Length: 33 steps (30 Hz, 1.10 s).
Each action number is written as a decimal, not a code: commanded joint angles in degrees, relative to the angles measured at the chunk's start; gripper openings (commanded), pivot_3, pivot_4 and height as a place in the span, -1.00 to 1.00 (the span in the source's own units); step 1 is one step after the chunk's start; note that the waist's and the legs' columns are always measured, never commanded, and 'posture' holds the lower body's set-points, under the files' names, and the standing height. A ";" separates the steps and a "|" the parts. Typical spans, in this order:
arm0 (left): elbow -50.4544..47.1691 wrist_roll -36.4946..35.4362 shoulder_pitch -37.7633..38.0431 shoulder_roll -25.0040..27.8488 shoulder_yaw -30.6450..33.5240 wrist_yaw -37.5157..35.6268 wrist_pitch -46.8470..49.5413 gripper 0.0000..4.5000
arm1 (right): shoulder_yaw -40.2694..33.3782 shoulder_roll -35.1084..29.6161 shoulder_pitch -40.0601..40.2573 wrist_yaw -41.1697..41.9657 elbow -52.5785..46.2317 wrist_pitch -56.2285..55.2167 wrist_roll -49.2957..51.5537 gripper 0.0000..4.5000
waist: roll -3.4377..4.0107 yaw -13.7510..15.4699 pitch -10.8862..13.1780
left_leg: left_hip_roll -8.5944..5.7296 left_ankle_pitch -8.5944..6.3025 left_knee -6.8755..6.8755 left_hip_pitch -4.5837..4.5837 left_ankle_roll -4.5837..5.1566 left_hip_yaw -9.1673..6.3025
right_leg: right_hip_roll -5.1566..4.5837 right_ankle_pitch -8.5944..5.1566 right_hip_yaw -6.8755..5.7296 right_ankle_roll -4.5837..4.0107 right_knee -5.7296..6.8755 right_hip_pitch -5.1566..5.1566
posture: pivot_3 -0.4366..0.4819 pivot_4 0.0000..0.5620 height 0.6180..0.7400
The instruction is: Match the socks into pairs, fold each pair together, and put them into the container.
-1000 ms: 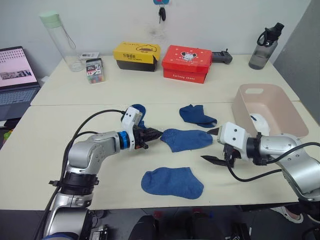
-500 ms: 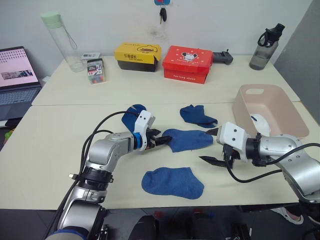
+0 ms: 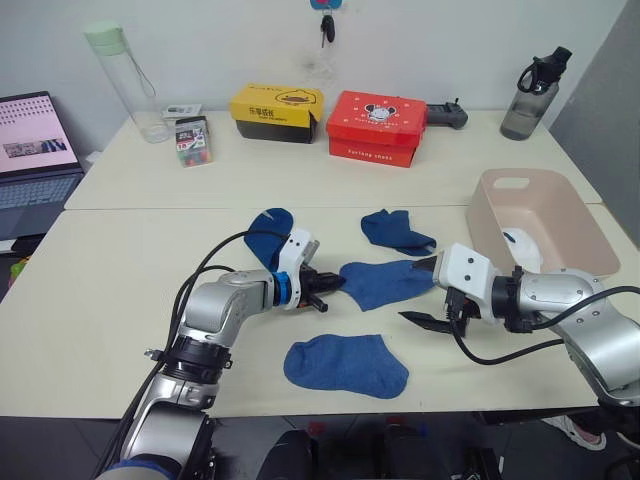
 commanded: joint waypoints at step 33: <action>-2.73 -20.68 -11.32 0.39 4.85 2.15 19.60 -0.99 | -0.95 -5.75 1.85 -0.51 -3.02 0.42 1.34 1.00 | -0.10 0.25 0.05 | -0.02 0.00 0.03 -0.04 -0.01 -0.01 | -0.01 0.00 -0.02 0.00 -0.02 0.00 | -0.05 -0.47 1.00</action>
